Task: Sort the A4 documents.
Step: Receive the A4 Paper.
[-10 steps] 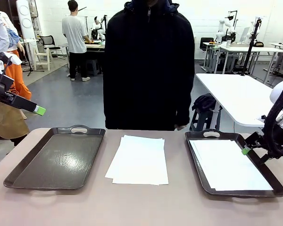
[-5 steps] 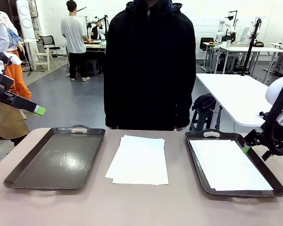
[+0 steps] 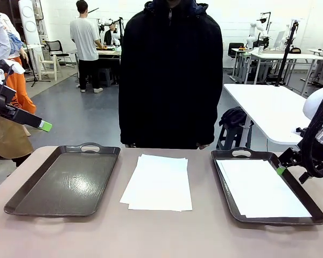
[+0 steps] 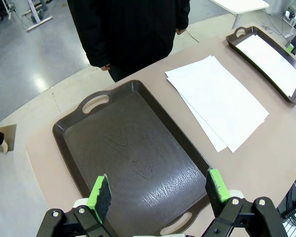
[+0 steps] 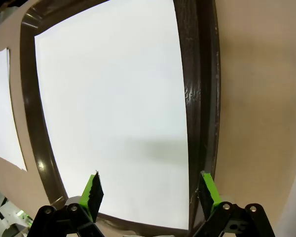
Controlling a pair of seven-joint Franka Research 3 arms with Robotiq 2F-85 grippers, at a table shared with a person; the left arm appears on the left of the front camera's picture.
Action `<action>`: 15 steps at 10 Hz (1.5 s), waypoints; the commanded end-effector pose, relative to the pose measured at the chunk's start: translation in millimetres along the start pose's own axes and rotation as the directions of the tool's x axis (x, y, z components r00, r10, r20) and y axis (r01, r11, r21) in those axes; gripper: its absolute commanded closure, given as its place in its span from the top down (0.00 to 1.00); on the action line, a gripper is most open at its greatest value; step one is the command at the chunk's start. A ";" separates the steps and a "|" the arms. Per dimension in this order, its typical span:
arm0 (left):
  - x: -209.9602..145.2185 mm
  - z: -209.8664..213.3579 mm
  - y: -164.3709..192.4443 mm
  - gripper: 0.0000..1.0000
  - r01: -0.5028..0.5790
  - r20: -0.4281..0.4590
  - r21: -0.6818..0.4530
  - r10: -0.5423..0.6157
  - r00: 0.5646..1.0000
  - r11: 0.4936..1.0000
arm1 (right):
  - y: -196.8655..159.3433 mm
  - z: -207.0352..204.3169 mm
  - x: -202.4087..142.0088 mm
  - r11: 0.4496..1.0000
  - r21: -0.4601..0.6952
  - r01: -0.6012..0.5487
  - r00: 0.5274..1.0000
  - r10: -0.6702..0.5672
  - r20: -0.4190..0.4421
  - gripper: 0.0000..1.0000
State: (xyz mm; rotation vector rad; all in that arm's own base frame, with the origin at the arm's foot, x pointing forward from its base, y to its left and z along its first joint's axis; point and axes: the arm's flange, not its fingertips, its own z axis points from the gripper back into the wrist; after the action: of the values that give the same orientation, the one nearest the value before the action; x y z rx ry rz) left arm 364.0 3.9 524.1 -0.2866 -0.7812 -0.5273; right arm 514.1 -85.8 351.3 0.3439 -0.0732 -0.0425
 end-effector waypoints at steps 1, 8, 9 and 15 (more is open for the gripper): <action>-1.1 -2.0 1.9 1.00 -0.005 0.009 -0.005 0.005 1.000 1.000 | -0.8 -0.7 0.2 1.000 0.000 -0.008 1.000 0.008 -0.001 1.00; -1.1 -2.0 1.9 1.00 -0.005 0.009 -0.005 0.005 1.000 1.000 | 0.0 0.0 0.0 1.000 0.000 0.000 1.000 0.000 0.000 1.00; -1.1 -2.0 1.9 1.00 -0.005 0.009 -0.005 0.005 1.000 1.000 | 8.0 29.7 -20.7 0.975 -0.071 -0.213 0.966 0.221 0.132 1.00; -1.1 -2.0 1.9 1.00 -0.005 0.009 -0.005 0.005 1.000 1.000 | 116.6 147.0 -75.6 0.636 -0.166 -0.753 0.531 0.738 0.417 1.00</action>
State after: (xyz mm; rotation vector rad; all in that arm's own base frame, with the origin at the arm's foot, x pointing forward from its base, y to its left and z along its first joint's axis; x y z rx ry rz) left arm 364.0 4.0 524.1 -0.2864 -0.7812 -0.5270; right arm 430.7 -15.5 540.5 0.1706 -0.6907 0.6516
